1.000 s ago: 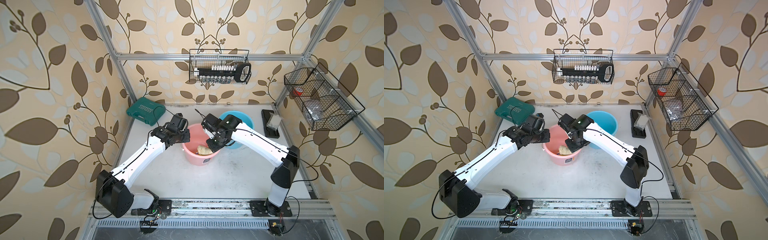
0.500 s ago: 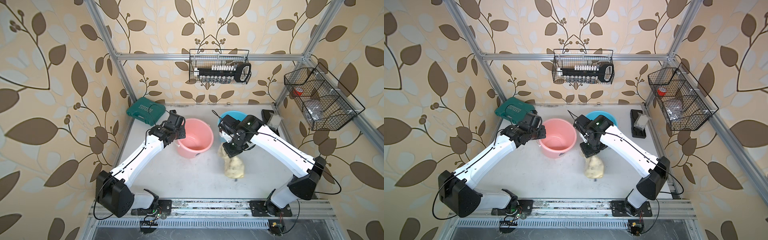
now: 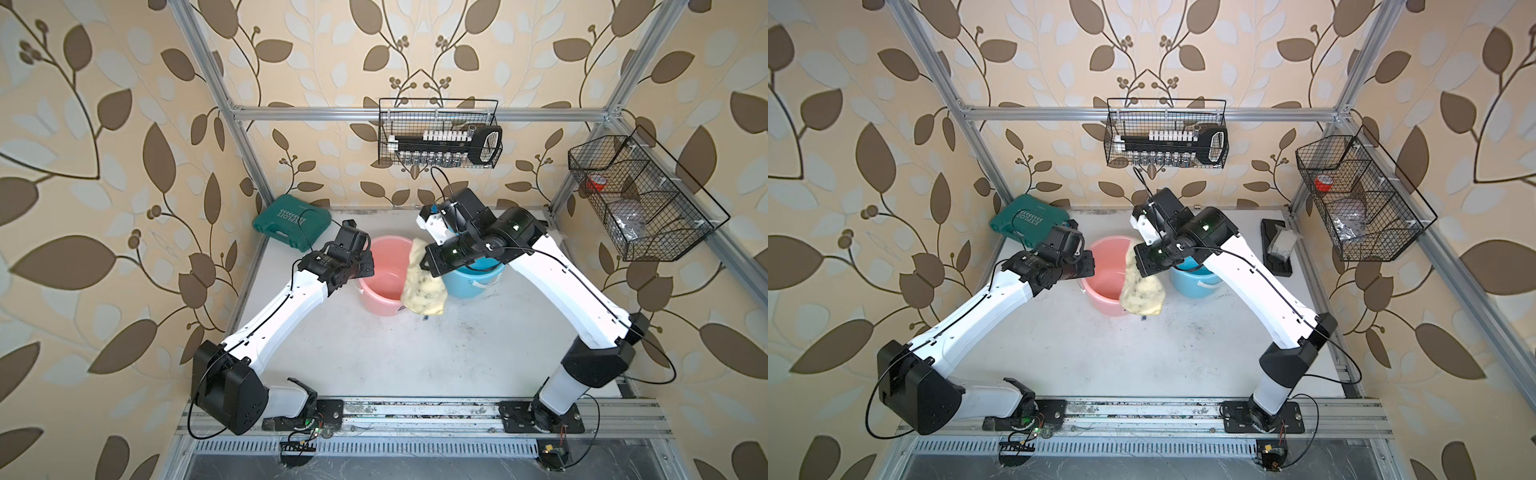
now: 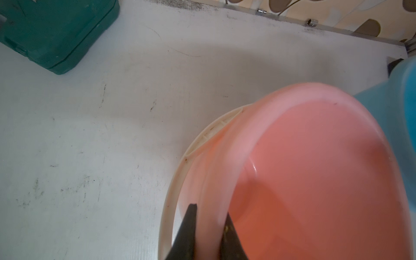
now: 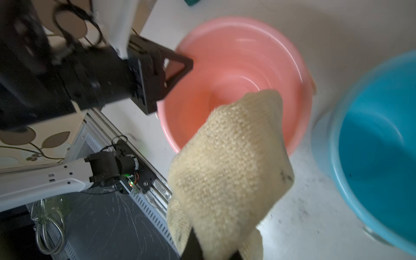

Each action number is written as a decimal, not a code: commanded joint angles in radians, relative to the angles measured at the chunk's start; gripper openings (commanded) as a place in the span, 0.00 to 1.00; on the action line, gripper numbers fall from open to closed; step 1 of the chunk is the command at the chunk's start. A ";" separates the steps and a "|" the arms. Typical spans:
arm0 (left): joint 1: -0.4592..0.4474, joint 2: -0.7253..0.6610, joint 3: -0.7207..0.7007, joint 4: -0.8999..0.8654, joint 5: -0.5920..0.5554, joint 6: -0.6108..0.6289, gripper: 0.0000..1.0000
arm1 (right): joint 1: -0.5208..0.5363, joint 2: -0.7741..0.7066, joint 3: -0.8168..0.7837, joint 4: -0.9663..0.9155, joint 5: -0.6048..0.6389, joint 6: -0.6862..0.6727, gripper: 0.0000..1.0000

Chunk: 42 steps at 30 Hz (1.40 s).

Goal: Wipe the inside of the bucket with a cloth
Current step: Wipe the dirt from the inside of the bucket.

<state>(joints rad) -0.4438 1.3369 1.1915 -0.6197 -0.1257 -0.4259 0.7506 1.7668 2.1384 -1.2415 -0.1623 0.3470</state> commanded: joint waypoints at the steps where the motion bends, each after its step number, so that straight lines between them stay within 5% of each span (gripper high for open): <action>1: 0.002 -0.025 -0.019 0.073 0.081 -0.012 0.00 | -0.002 0.150 0.086 0.068 -0.025 -0.032 0.00; 7: 0.054 -0.054 -0.099 0.146 0.190 -0.067 0.00 | 0.003 0.313 0.141 0.057 0.098 -0.126 0.00; 17: 0.112 -0.070 -0.111 0.169 0.266 -0.084 0.00 | 0.032 0.330 -0.105 0.129 0.328 -0.218 0.00; 24: 0.113 -0.068 -0.121 0.167 0.262 -0.080 0.00 | 0.095 0.503 0.040 -0.010 0.517 -0.279 0.00; 30: 0.113 -0.074 -0.117 0.155 0.257 -0.069 0.00 | 0.094 0.615 0.133 -0.085 0.551 -0.277 0.00; 42: 0.113 -0.068 -0.147 0.155 0.259 -0.077 0.00 | 0.022 0.703 0.050 -0.081 0.484 -0.181 0.00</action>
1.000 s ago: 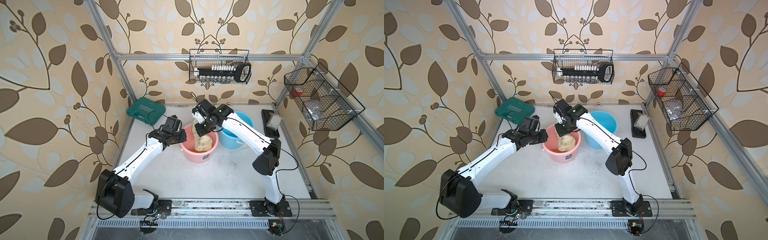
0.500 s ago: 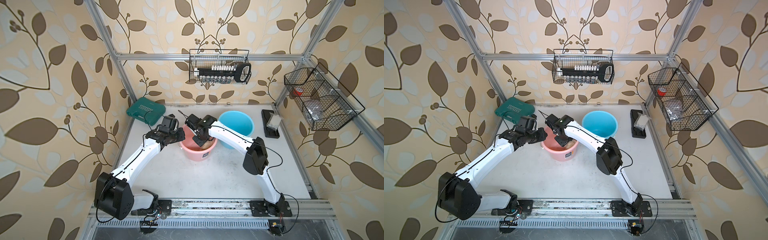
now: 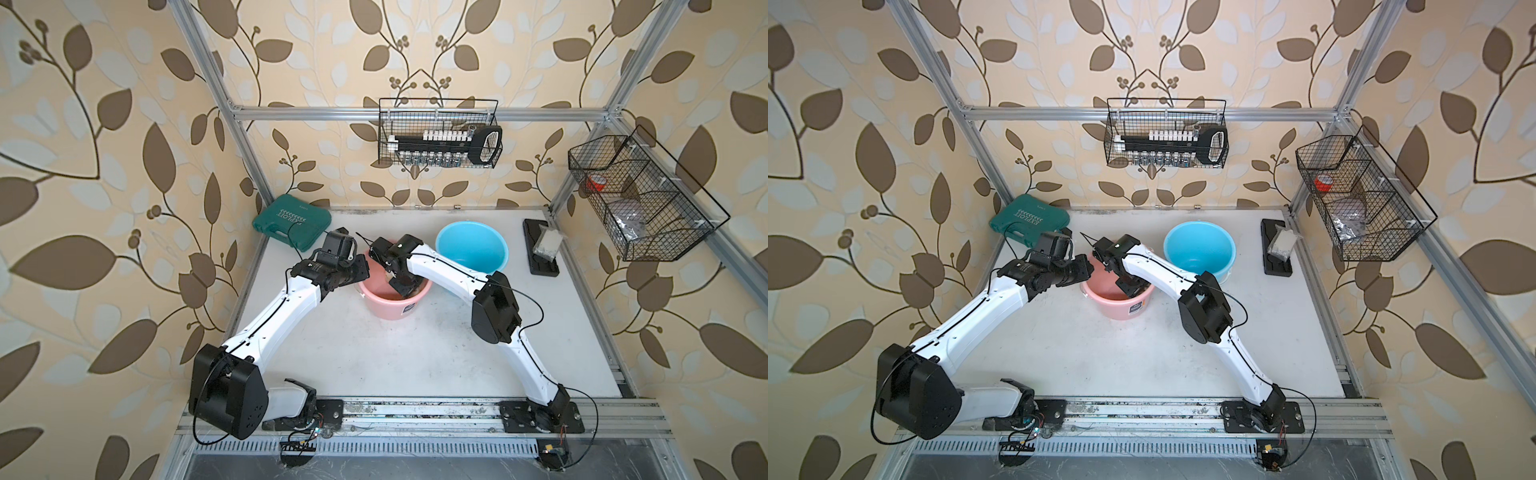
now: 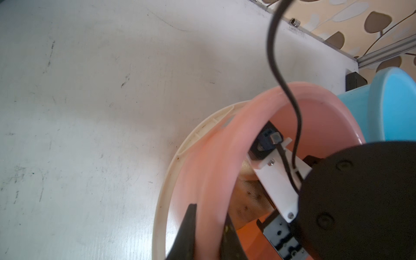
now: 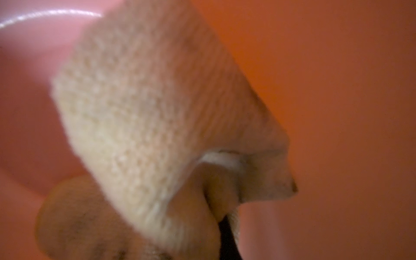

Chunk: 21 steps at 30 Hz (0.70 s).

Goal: Wipe the inside of the bucket with a cloth
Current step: Wipe the dirt from the inside of the bucket.

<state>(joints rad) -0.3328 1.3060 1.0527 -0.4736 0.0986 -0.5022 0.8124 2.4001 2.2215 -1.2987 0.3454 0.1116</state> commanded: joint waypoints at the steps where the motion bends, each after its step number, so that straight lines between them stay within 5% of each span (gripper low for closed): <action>1: 0.001 -0.038 -0.011 0.011 0.032 -0.001 0.00 | -0.041 0.084 -0.044 -0.016 -0.059 0.058 0.00; 11: 0.001 -0.031 -0.012 0.006 0.038 0.017 0.00 | -0.005 0.205 -0.012 -0.002 -0.546 0.054 0.00; 21: -0.003 -0.077 -0.120 0.176 0.033 0.068 0.00 | 0.004 0.059 -0.053 0.117 -1.010 0.065 0.00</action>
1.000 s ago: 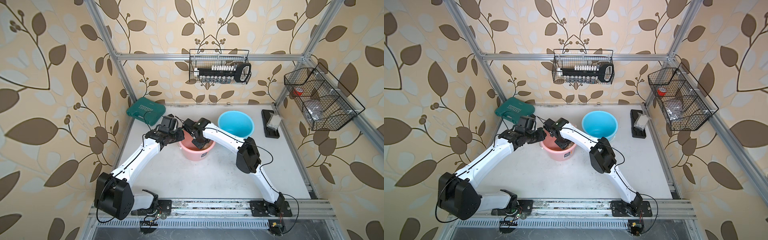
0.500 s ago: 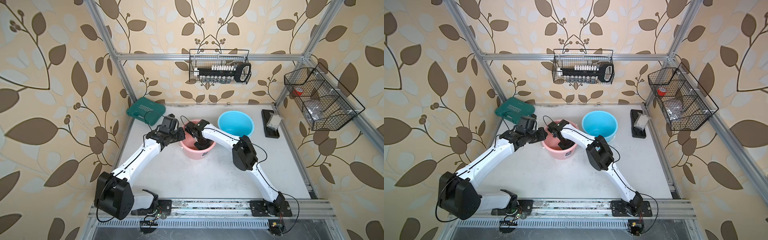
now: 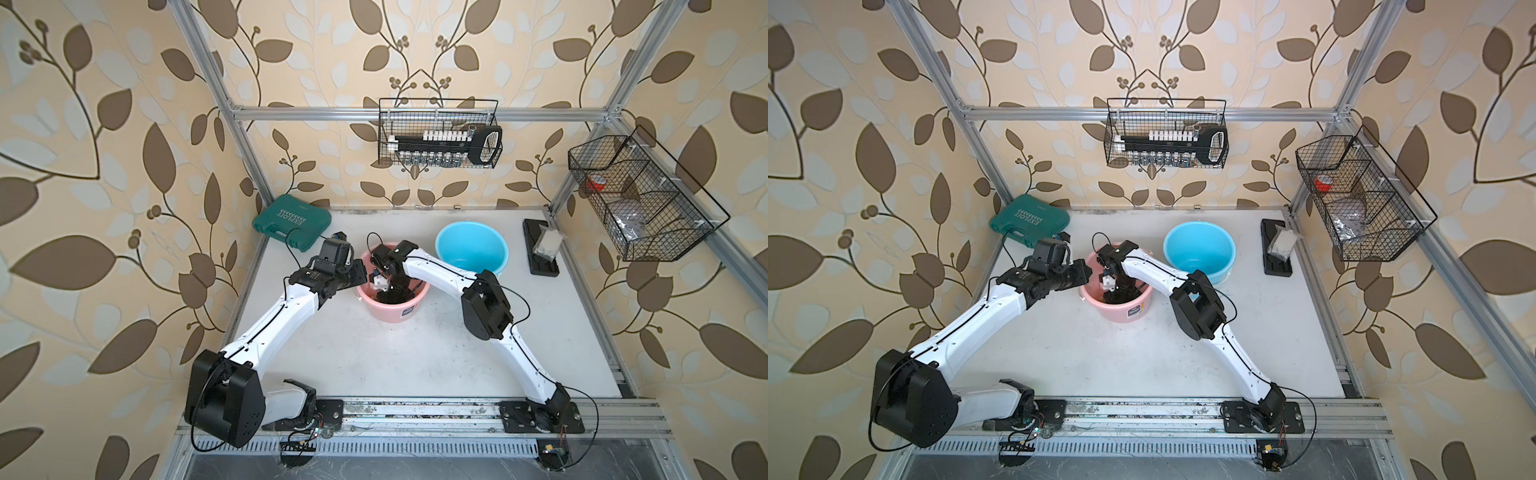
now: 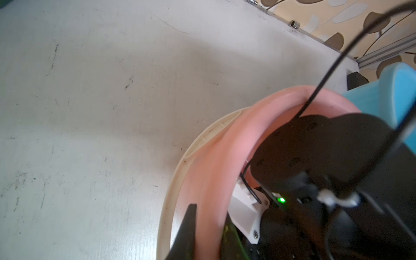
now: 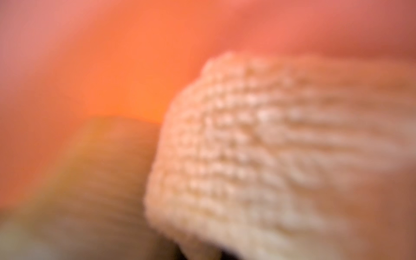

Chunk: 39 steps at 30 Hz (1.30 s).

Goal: Wipe the inside of the bucket with a cloth
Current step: Wipe the dirt from the inside of the bucket.

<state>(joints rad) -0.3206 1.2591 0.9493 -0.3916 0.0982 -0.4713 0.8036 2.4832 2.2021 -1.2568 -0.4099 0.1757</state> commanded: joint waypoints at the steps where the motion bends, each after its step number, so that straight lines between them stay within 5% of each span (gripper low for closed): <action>1: -0.015 -0.033 -0.019 0.095 0.031 0.040 0.00 | 0.013 -0.040 -0.040 0.081 -0.308 -0.008 0.00; 5: -0.017 -0.042 -0.020 0.089 0.014 0.043 0.00 | -0.004 -0.135 -0.106 0.138 -0.449 -0.017 0.00; 9: -0.016 -0.045 -0.014 0.075 0.005 0.044 0.00 | -0.053 -0.283 -0.218 0.239 -0.395 0.043 0.00; 15: -0.017 -0.040 -0.009 0.064 0.006 0.033 0.00 | -0.066 -0.404 -0.208 0.196 -0.036 0.053 0.00; 20: -0.017 -0.038 0.003 0.045 0.001 0.031 0.00 | -0.003 -0.324 -0.088 -0.012 0.395 0.000 0.00; 25: -0.017 -0.041 0.010 0.039 0.003 0.031 0.00 | 0.027 -0.261 -0.073 -0.088 0.664 0.014 0.00; 34: -0.017 -0.040 0.007 0.038 0.010 0.027 0.00 | 0.032 -0.123 0.028 -0.194 0.889 0.021 0.00; 39: -0.017 -0.038 -0.001 0.044 0.014 0.025 0.00 | -0.007 -0.058 0.021 -0.194 0.845 0.048 0.00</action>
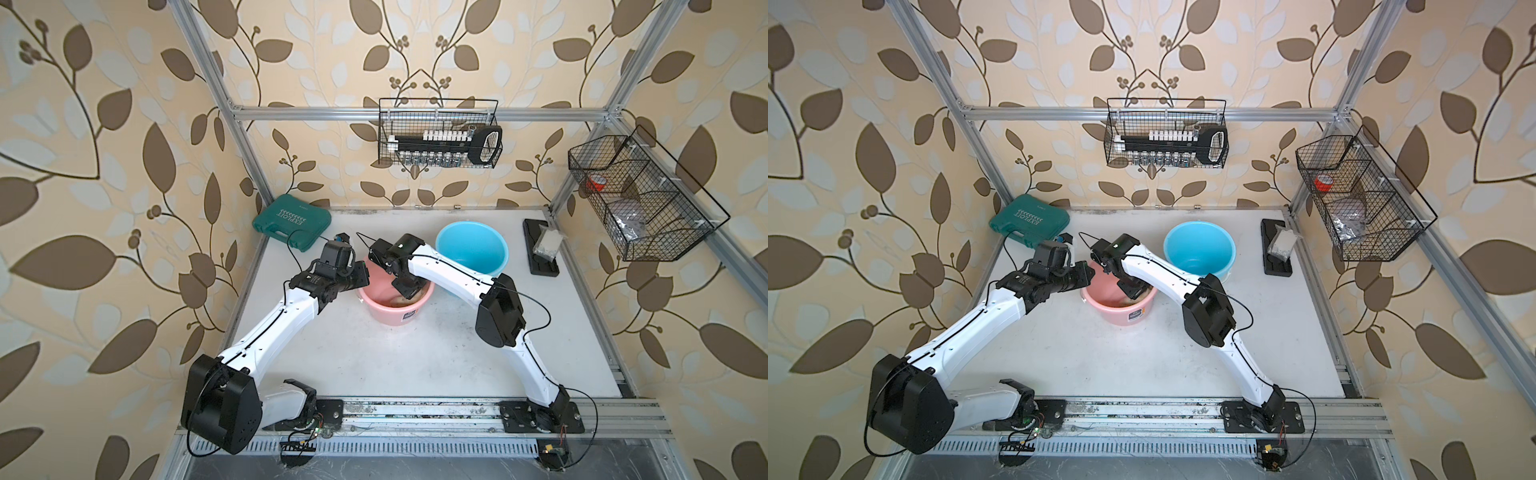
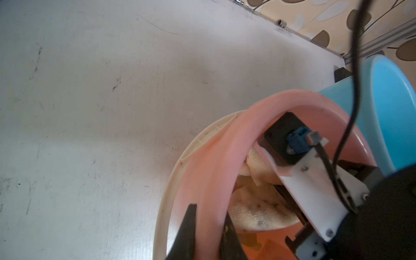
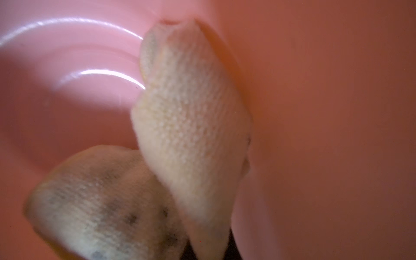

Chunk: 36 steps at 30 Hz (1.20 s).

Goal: Wipe the inside of the bucket with a cloth
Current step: Wipe the dirt from the inside of the bucket.

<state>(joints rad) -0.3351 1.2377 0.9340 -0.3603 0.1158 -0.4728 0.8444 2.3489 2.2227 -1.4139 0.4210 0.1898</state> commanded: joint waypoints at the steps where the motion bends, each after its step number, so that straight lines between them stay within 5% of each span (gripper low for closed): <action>1: -0.002 -0.015 0.014 0.013 -0.002 0.026 0.00 | -0.054 0.091 0.000 -0.035 -0.002 0.038 0.00; 16: -0.002 -0.012 0.025 -0.003 0.009 0.027 0.00 | -0.050 0.303 0.082 -0.036 -0.373 0.038 0.00; 36: -0.002 -0.015 0.032 -0.030 -0.002 0.024 0.00 | -0.055 0.099 -0.040 0.290 -1.209 0.027 0.00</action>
<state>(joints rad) -0.3244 1.2469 0.9394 -0.3912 0.0864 -0.4763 0.7887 2.4931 2.2215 -1.2770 -0.5251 0.2058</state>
